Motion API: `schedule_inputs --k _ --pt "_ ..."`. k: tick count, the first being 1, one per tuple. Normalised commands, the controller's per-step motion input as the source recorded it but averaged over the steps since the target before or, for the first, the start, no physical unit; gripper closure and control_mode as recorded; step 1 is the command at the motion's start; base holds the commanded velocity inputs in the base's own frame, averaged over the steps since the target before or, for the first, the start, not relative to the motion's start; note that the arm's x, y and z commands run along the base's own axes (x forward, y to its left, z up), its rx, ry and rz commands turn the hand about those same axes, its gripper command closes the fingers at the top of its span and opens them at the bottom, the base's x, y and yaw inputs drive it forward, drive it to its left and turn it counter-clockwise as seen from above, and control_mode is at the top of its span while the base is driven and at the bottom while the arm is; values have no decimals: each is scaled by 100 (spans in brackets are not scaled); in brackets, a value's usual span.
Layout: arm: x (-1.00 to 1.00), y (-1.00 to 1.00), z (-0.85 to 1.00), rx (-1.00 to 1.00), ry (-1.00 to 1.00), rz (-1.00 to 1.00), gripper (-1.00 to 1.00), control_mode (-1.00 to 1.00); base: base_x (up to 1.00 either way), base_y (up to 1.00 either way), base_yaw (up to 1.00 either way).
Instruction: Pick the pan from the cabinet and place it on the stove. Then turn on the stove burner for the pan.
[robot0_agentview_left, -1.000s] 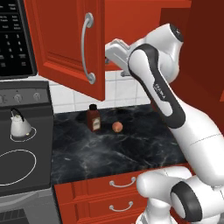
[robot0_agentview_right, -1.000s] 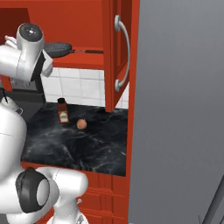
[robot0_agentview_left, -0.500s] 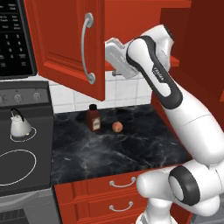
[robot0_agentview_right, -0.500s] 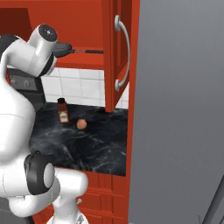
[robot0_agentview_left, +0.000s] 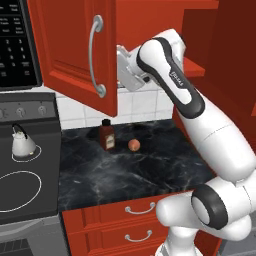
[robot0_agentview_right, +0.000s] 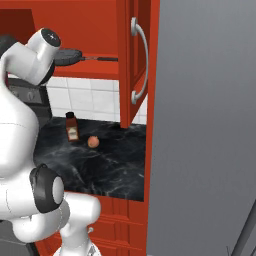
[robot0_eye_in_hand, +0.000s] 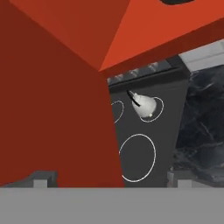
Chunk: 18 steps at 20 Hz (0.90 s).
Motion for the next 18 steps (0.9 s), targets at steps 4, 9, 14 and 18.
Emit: schedule_inputs --k 4,9,14,18 --pt "-39 56 0 0 0 16 -100 -100 0 0 0" --pt "-38 57 0 0 0 15 -100 -100 0 0 0" --pt "-6 62 -8 -1 0 8 -100 -100 0 0 0" --pt "0 65 -15 -6 0 5 -100 -100 0 0 0"
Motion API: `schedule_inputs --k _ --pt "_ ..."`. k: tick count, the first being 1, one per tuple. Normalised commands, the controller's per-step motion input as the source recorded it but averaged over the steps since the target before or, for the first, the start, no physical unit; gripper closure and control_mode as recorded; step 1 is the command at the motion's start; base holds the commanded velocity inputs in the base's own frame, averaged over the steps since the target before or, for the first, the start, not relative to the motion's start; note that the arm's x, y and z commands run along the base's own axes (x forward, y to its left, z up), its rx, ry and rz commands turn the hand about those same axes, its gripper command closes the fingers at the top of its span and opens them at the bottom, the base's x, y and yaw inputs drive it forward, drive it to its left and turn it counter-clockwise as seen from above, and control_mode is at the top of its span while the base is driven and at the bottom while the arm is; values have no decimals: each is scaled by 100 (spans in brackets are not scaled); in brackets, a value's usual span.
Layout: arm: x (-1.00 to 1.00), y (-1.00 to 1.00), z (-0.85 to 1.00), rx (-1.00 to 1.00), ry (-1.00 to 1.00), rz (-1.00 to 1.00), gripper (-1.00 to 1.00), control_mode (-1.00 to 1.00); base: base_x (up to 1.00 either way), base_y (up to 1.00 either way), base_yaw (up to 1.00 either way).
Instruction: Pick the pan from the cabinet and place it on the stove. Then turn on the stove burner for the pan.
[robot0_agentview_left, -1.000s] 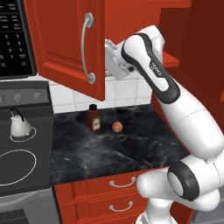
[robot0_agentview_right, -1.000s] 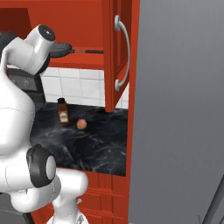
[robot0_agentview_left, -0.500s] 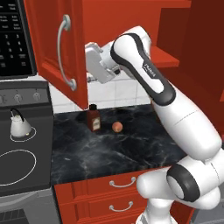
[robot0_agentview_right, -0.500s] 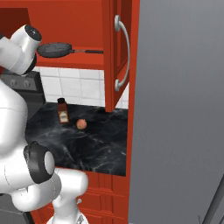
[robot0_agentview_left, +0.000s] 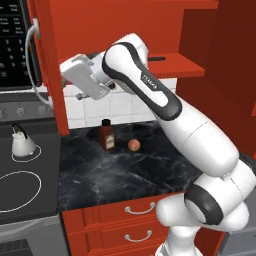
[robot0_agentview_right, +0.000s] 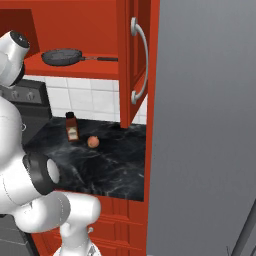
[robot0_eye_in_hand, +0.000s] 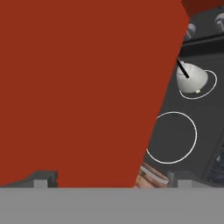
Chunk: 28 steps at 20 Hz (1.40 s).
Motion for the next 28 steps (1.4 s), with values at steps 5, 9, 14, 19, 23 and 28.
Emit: schedule_inputs --k 5,9,14,19,23,28 --pt "0 49 -8 -10 2 4 -100 -100 0 0 0" --pt "0 6 0 -4 1 0 -100 -100 0 0 0" --pt "0 -8 -1 -4 -6 0 -100 -100 0 0 0" --pt "0 -27 0 -6 -12 -13 -100 -100 0 0 0" --pt "0 -36 -2 -4 -4 -25 -100 -100 0 0 0" --pt "1 -55 0 -1 -1 -28 -100 -100 0 0 0"
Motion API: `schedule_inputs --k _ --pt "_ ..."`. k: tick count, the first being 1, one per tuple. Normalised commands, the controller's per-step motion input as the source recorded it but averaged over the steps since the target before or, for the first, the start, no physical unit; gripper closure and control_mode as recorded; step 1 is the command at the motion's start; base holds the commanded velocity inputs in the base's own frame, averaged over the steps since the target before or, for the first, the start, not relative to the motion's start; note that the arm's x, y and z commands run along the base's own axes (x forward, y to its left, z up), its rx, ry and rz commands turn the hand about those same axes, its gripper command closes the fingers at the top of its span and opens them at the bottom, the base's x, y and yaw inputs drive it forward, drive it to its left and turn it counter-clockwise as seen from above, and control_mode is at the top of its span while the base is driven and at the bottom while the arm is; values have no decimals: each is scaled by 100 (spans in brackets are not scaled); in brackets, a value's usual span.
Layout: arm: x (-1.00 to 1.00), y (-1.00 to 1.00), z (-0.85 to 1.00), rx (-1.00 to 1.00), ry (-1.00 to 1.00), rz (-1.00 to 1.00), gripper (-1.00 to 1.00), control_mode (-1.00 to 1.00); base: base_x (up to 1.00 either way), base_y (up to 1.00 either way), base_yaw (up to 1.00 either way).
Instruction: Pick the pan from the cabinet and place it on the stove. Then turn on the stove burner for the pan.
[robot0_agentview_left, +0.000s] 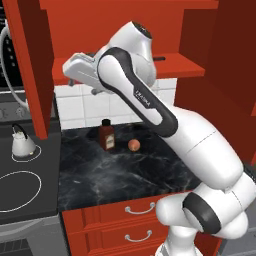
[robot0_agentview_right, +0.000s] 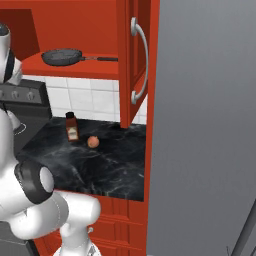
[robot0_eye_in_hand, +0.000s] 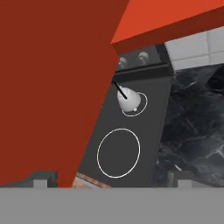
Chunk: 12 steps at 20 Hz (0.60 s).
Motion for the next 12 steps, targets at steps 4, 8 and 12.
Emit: schedule_inputs --k 4,8,12 --pt "1 -67 0 0 0 -36 -100 -100 0 0 0" --pt "0 -70 -2 0 -2 -37 -100 -100 0 0 0" --pt "1 -70 0 -3 -5 -32 -100 -100 0 0 0"
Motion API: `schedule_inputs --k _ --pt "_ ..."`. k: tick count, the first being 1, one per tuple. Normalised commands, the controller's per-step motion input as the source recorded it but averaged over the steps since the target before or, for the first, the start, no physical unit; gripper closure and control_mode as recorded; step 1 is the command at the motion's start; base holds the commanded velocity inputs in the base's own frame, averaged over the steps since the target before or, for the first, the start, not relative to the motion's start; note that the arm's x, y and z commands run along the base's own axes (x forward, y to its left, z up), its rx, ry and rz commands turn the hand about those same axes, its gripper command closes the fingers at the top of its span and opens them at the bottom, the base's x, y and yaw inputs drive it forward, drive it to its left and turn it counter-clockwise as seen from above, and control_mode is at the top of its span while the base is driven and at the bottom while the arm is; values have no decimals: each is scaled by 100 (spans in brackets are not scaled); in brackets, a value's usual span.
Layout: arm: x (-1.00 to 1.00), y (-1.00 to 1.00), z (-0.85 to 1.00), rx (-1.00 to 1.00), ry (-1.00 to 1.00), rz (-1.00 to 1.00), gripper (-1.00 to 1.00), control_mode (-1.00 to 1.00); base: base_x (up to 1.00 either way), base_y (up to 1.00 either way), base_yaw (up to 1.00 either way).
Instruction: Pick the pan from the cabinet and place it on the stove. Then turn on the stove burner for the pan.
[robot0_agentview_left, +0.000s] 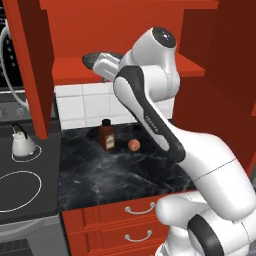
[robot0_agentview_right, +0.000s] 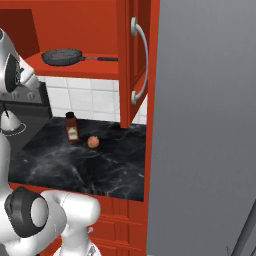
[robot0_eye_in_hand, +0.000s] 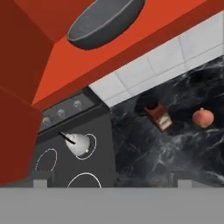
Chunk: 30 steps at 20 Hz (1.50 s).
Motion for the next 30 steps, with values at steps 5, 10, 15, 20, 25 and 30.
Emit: schedule_inputs --k 5,10,15,20,25,30 --pt "8 -57 1 -5 -6 -27 -100 -100 0 0 0" --pt "8 -62 3 -1 -3 -28 -100 -100 0 0 0" --pt "17 -46 14 0 -1 -28 -100 -100 0 0 0" --pt "12 -48 14 0 0 -27 -100 -100 0 0 0" --pt "14 -41 6 0 -1 -27 -100 -100 0 0 0" --pt "17 -22 1 0 -4 -24 -100 -100 0 0 0"
